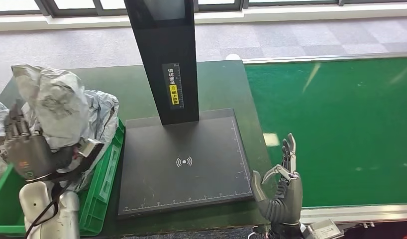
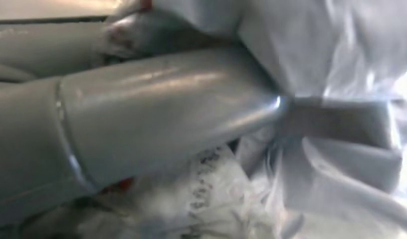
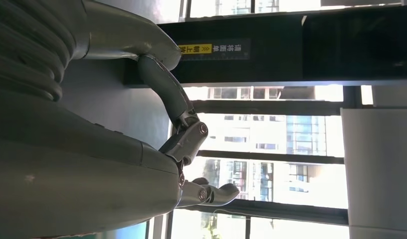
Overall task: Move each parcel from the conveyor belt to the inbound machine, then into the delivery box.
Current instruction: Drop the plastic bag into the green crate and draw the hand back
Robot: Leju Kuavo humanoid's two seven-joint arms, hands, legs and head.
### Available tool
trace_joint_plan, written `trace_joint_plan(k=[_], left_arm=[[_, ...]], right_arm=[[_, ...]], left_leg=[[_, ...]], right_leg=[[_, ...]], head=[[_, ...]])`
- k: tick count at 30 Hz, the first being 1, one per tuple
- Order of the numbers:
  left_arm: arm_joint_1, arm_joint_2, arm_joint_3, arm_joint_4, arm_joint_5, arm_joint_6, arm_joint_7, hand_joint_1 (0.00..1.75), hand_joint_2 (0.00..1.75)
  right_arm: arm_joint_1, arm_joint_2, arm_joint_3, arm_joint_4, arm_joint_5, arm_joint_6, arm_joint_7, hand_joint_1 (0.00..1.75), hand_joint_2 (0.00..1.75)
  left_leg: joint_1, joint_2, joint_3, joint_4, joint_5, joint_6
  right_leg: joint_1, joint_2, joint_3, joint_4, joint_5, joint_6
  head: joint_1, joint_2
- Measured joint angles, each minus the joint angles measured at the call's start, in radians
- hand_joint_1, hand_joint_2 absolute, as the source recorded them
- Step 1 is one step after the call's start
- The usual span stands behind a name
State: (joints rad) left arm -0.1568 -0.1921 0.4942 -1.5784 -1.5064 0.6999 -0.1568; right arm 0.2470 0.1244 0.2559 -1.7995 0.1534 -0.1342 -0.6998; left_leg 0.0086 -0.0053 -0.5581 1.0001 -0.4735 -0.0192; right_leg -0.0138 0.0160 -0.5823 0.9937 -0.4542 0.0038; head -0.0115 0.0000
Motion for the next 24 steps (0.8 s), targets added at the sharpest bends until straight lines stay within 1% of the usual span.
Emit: trace_joint_plan(k=[2, 5, 10, 13, 17, 20, 24], left_arm=[[0.008, -0.002, 0.012, -0.060, -0.005, 0.000, 0.019, 0.00, 0.00], [0.021, -0.004, 0.022, -0.118, -0.006, 0.000, 0.022, 0.00, 0.00], [0.033, -0.011, 0.029, -0.166, -0.003, 0.000, 0.022, 0.00, 0.00], [0.034, -0.023, 0.030, -0.174, 0.005, 0.000, 0.013, 0.00, 0.00], [0.051, -0.027, 0.013, -0.214, -0.005, 0.000, 0.070, 0.00, 0.00], [0.069, -0.020, -0.007, -0.236, -0.006, 0.000, 0.121, 0.00, 0.00], [0.084, -0.014, -0.014, -0.241, -0.006, 0.000, 0.127, 0.00, 0.00]], right_arm=[[-0.002, 0.000, 0.000, 0.004, 0.001, 0.000, 0.000, 0.00, 1.75], [-0.004, 0.000, 0.001, 0.006, 0.001, 0.000, 0.000, 0.00, 1.75], [-0.003, 0.000, 0.001, 0.008, 0.004, -0.002, 0.000, 0.00, 1.75], [-0.003, 0.000, 0.001, 0.008, 0.008, -0.001, 0.000, 0.00, 1.75], [-0.002, 0.000, 0.001, 0.009, 0.011, 0.009, 0.000, 0.00, 1.75], [-0.002, 0.000, 0.001, 0.009, 0.011, 0.002, 0.000, 0.00, 1.75], [-0.001, 0.000, 0.001, 0.009, 0.008, 0.000, 0.000, 0.00, 1.75]], left_leg=[[0.000, -0.002, 0.000, 0.000, 0.000, 0.000], [0.000, -0.005, -0.001, 0.000, 0.000, 0.000], [0.000, -0.005, 0.000, 0.000, 0.000, 0.000], [0.000, -0.005, 0.000, 0.000, 0.000, 0.000], [0.000, -0.005, 0.000, 0.000, 0.000, 0.000], [0.000, -0.005, 0.000, 0.000, 0.000, 0.000], [0.000, -0.005, -0.001, 0.000, 0.000, 0.000]], right_leg=[[0.000, -0.002, 0.000, 0.000, -0.001, 0.000], [0.001, -0.005, 0.001, 0.000, -0.002, 0.000], [0.001, -0.006, 0.001, 0.000, -0.002, -0.001], [0.001, -0.006, 0.001, 0.000, -0.002, -0.001], [0.001, -0.006, 0.001, 0.000, -0.002, -0.001], [0.001, -0.006, 0.001, 0.000, -0.002, -0.001], [0.002, -0.006, 0.001, 0.000, -0.002, -0.001]], head=[[0.000, 0.000], [0.000, 0.000], [0.000, 0.000], [0.000, 0.000], [0.000, 0.000], [0.000, 0.000], [0.000, 0.000]])
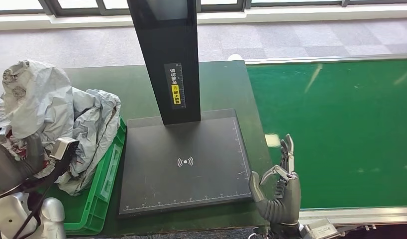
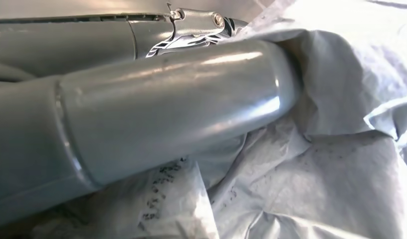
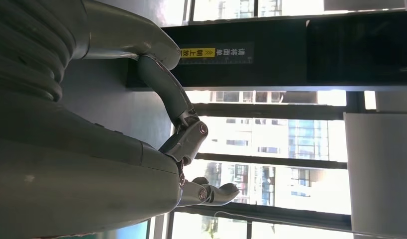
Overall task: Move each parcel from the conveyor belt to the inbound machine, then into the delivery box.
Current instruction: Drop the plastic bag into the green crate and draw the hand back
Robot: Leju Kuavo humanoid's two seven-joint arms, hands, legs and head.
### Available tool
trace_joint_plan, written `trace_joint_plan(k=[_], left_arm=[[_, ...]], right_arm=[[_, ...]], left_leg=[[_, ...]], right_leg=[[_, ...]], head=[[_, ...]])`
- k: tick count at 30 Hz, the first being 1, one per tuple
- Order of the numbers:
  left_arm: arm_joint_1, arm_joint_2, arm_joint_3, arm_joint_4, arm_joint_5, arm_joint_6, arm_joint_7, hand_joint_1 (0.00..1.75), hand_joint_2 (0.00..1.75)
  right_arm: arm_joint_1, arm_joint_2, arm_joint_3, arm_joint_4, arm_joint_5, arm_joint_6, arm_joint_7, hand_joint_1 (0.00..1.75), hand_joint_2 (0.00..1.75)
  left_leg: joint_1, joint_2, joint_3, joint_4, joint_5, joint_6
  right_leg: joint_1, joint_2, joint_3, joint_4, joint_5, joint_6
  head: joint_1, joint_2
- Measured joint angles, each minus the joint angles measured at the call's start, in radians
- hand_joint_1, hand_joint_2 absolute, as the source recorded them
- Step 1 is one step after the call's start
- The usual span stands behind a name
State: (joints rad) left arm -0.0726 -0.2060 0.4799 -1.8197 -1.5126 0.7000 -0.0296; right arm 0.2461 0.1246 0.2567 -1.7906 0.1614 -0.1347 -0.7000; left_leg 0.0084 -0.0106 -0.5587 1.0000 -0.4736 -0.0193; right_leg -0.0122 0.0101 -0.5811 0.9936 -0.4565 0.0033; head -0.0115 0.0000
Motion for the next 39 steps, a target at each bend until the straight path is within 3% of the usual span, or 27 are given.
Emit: trace_joint_plan(k=[13, 17, 20, 22, 25, 28, 33, 39], left_arm=[[0.011, 0.004, -0.002, 0.008, 0.000, 0.000, 0.018, 0.00, 0.00], [-0.001, 0.006, -0.036, 0.096, 0.016, 0.000, 0.081, 0.00, 0.00], [-0.025, 0.013, -0.091, 0.217, 0.199, -0.022, 0.023, 0.00, 0.00], [-0.040, 0.020, -0.129, 0.286, 0.457, -0.093, -0.085, 0.00, 0.00], [-0.067, 0.029, -0.151, 0.353, 0.885, -0.300, -0.266, 0.00, 0.00], [-0.093, 0.041, -0.147, 0.397, 1.156, -0.480, -0.356, 0.00, 0.00], [-0.118, 0.052, -0.125, 0.440, 1.406, -0.699, -0.396, 0.00, 0.00], [-0.141, 0.057, -0.116, 0.474, 1.496, -0.789, -0.417, 0.00, 0.00]], right_arm=[[0.001, 0.000, 0.000, 0.000, 0.001, 0.005, 0.000, 0.00, 1.75], [0.005, 0.000, 0.000, 0.000, 0.002, 0.013, 0.000, 0.00, 1.75], [0.009, 0.000, 0.000, 0.000, -0.002, 0.015, 0.000, 0.00, 1.75], [0.012, 0.000, 0.000, 0.000, -0.004, 0.016, 0.000, 0.00, 1.75], [0.016, 0.000, 0.000, 0.000, -0.006, 0.022, 0.000, 0.00, 1.75], [0.015, 0.000, 0.000, 0.000, -0.009, 0.030, 0.000, 0.00, 1.75], [0.006, 0.000, 0.000, 0.001, -0.013, 0.038, 0.000, 0.00, 1.75], [-0.001, 0.000, 0.000, 0.006, -0.014, 0.025, 0.000, 0.00, 1.75]], left_leg=[[0.000, 0.000, 0.000, 0.000, 0.000, 0.000], [0.000, 0.000, 0.001, 0.000, 0.000, 0.000], [0.000, -0.001, 0.001, 0.000, 0.000, 0.000], [0.000, 0.000, 0.001, 0.000, 0.000, 0.000], [0.000, 0.000, 0.002, 0.000, 0.000, 0.000], [0.000, -0.003, 0.003, -0.001, 0.000, 0.000], [-0.001, -0.010, 0.006, -0.001, 0.001, 0.001], [-0.002, -0.010, 0.008, -0.001, 0.001, 0.002]], right_leg=[[0.000, 0.000, 0.000, 0.000, 0.000, 0.000], [0.000, 0.000, 0.000, 0.000, 0.000, 0.000], [0.000, -0.001, 0.000, 0.000, 0.000, 0.000], [0.000, 0.000, 0.000, 0.000, 0.001, 0.000], [-0.002, 0.000, 0.001, 0.000, 0.001, 0.000], [-0.002, -0.003, 0.004, 0.000, -0.001, 0.001], [-0.003, -0.009, 0.009, 0.000, -0.003, 0.002], [-0.004, -0.010, 0.013, 0.000, -0.003, 0.002]], head=[[0.000, 0.000], [0.000, 0.000], [0.000, 0.000], [0.000, 0.000], [0.000, 0.000], [0.000, 0.000], [0.000, 0.000], [0.000, 0.000]])
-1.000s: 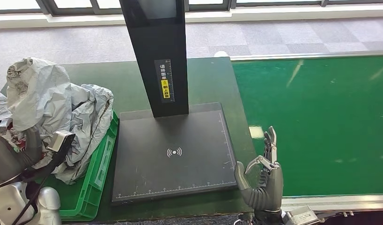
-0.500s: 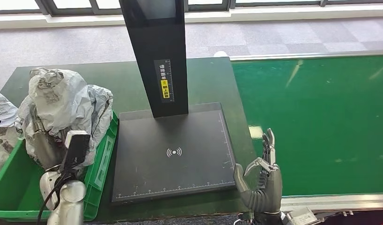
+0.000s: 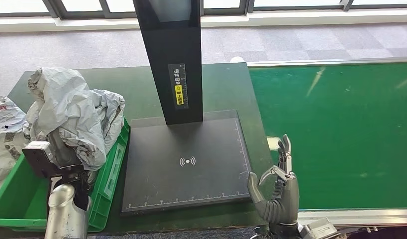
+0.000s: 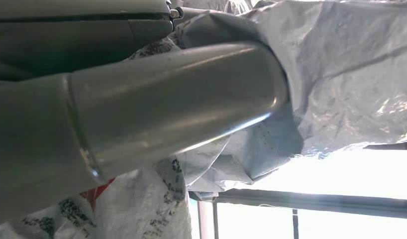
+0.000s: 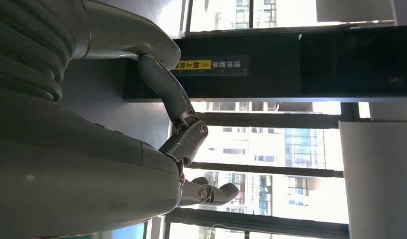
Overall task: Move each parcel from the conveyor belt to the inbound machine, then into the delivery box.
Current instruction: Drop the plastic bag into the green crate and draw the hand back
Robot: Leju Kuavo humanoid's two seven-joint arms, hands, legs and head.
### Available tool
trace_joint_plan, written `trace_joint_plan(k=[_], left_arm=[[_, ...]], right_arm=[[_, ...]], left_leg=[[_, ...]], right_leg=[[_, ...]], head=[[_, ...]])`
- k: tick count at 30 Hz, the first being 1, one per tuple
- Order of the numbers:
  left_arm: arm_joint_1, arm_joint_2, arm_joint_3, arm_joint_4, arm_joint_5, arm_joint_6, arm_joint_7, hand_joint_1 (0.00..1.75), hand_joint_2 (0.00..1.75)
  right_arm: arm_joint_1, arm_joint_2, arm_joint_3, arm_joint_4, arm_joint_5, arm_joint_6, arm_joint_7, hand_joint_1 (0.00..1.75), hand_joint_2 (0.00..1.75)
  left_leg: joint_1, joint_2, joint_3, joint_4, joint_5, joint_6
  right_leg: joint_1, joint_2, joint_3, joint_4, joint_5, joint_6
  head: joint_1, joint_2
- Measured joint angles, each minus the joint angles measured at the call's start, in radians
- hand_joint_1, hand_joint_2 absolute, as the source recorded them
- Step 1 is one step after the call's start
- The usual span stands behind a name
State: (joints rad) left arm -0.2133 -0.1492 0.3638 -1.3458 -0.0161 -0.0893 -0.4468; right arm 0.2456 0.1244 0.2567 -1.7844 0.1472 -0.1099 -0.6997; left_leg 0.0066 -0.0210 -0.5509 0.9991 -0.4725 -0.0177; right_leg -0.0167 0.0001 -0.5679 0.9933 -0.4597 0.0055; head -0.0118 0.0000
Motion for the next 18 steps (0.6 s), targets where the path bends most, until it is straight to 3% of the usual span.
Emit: trace_joint_plan(k=[5, 8, 18], left_arm=[[-0.005, 0.001, 0.000, 0.008, 0.010, -0.002, -0.010, 0.00, 0.00], [-0.005, 0.000, 0.001, 0.004, -0.014, 0.056, -0.037, 0.00, 0.00], [0.046, -0.043, 0.000, -0.118, -0.317, 0.566, -0.166, 0.00, 0.00]], right_arm=[[0.000, 0.000, 0.000, 0.002, 0.001, -0.012, 0.000, 0.00, 1.75], [0.000, 0.000, 0.000, 0.003, 0.002, -0.022, 0.000, 0.00, 1.75], [0.001, 0.002, 0.000, 0.003, 0.018, -0.038, 0.000, 0.00, 1.75]], left_leg=[[0.000, 0.000, 0.002, 0.000, 0.001, 0.000], [0.000, 0.000, 0.002, 0.000, 0.001, 0.000], [0.000, 0.003, 0.000, 0.000, 0.000, -0.001]], right_leg=[[0.000, 0.000, 0.001, 0.000, 0.001, 0.000], [0.000, 0.000, 0.000, 0.000, 0.001, 0.000], [0.001, 0.004, -0.004, 0.000, 0.001, 0.000]], head=[[0.000, 0.000], [0.000, 0.000], [0.000, 0.000]])
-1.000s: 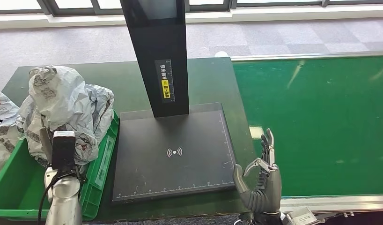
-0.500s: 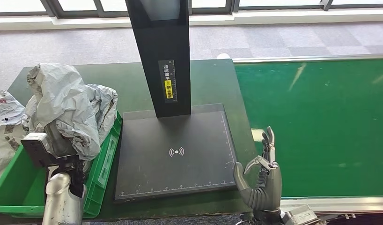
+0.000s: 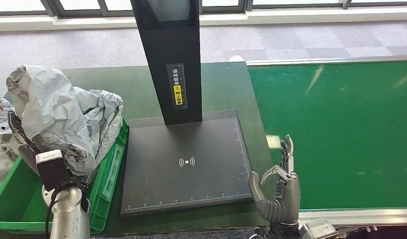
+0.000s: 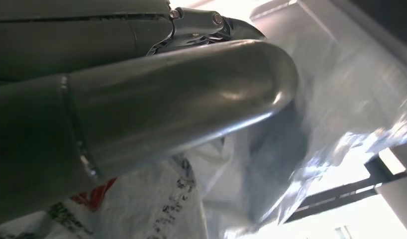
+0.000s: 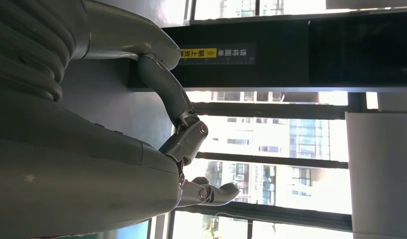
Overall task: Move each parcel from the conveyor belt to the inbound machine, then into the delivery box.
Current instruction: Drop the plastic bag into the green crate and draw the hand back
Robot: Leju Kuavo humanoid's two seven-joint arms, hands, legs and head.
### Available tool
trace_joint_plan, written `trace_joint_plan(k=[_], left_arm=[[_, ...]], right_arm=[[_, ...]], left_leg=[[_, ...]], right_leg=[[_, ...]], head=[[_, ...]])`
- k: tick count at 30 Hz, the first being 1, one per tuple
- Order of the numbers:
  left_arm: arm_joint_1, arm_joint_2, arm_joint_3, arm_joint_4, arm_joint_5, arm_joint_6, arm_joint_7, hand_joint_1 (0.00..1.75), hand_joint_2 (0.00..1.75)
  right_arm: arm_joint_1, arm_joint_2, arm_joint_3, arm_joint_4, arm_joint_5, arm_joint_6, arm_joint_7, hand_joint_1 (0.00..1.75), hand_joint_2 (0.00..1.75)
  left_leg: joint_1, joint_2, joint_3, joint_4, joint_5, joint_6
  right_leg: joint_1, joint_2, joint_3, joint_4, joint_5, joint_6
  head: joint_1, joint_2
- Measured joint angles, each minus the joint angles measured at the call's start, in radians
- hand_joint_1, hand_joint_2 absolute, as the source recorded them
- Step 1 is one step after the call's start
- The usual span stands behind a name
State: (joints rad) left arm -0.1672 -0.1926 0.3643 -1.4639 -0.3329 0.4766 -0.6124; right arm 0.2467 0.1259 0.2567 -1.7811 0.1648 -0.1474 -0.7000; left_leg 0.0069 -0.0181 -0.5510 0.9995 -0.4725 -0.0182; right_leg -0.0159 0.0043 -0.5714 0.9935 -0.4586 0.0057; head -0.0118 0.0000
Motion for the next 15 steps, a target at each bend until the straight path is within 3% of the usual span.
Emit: trace_joint_plan(k=[3, 9, 15], left_arm=[[0.029, -0.004, -0.020, -0.058, 0.014, 0.023, -0.010, 0.00, 0.00], [0.068, -0.003, -0.081, -0.135, 0.193, -0.073, -0.047, 0.00, 0.00], [0.069, -0.003, -0.121, -0.166, 0.238, -0.105, -0.017, 0.00, 0.00]], right_arm=[[0.001, 0.001, 0.000, 0.000, 0.001, -0.002, 0.000, 0.00, 1.75], [0.019, 0.001, 0.000, -0.002, -0.002, -0.009, 0.000, 0.00, 1.75], [0.033, 0.001, 0.000, -0.010, 0.000, -0.010, 0.000, 0.00, 1.75]], left_leg=[[0.000, 0.000, -0.001, 0.000, -0.001, 0.000], [0.000, 0.000, -0.002, 0.000, -0.002, 0.000], [0.000, 0.001, -0.002, 0.000, -0.002, 0.000]], right_leg=[[0.000, 0.000, -0.001, 0.000, 0.000, 0.000], [0.001, 0.000, -0.003, 0.000, -0.001, -0.001], [0.001, 0.000, -0.003, 0.000, -0.001, -0.001]], head=[[0.000, 0.000], [0.000, 0.000], [0.000, 0.000]])
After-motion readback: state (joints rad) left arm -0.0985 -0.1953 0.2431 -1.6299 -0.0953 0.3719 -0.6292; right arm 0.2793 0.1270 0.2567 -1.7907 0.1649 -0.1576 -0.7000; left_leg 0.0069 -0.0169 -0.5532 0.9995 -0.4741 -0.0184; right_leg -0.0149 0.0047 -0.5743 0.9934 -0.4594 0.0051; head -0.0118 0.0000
